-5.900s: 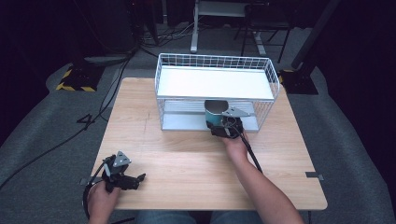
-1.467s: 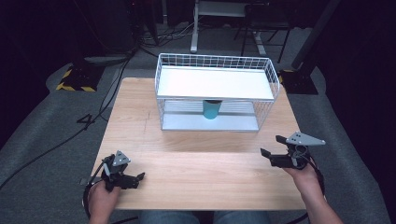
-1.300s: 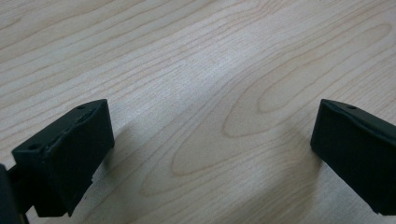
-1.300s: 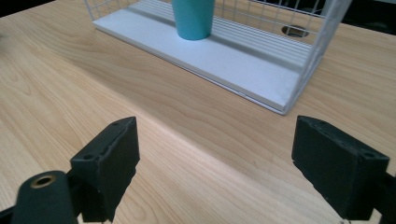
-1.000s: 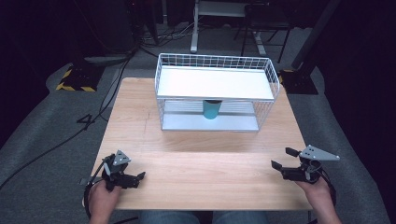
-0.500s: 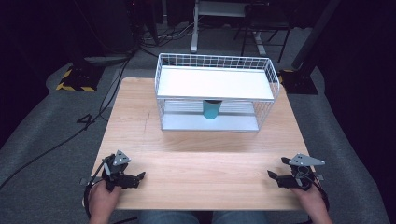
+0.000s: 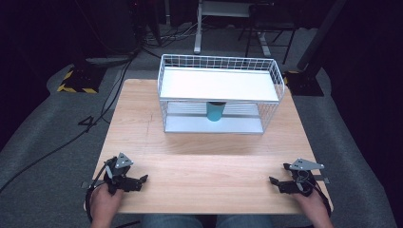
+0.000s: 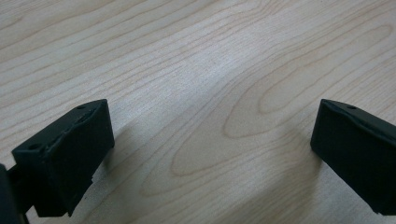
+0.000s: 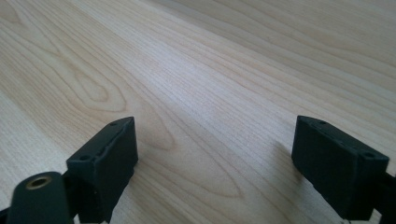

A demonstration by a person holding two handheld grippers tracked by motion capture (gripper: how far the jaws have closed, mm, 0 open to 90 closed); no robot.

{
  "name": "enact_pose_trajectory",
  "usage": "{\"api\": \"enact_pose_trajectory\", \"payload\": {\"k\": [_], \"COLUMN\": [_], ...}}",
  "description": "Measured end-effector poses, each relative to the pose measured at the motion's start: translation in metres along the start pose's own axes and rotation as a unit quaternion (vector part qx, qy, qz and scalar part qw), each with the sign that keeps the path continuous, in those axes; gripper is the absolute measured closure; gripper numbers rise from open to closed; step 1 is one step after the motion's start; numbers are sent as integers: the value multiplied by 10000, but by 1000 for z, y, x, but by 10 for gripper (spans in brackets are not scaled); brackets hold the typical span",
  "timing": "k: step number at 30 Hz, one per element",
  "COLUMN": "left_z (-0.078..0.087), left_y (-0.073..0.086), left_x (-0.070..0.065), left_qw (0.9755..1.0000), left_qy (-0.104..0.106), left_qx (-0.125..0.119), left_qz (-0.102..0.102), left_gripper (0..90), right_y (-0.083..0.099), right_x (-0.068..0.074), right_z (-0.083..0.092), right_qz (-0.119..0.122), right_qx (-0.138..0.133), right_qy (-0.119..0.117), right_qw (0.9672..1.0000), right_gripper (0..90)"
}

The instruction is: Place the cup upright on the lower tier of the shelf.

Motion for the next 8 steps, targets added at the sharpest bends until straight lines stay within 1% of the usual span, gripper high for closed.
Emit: {"api": "enact_pose_trajectory", "payload": {"k": [8], "left_z": [0], "left_y": [0], "left_x": [0], "left_qw": [10000], "left_qy": [3], "left_qx": [-6], "left_qz": [6], "left_gripper": [0], "right_y": [0], "right_x": [0], "right_z": [0], "right_qz": [0], "right_qx": [10], "right_qy": [9], "right_qw": [10000], "right_gripper": [108]}}
Point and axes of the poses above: each handheld gripper's, and its own axes: z roughly backward along the jaws, y roughly out of its underside, x roughly to its left, the point moved 3 cm from there along -z, roughly forward along the jaws, and after that the axes turned 1 degree about x, right-handed, at the moved point
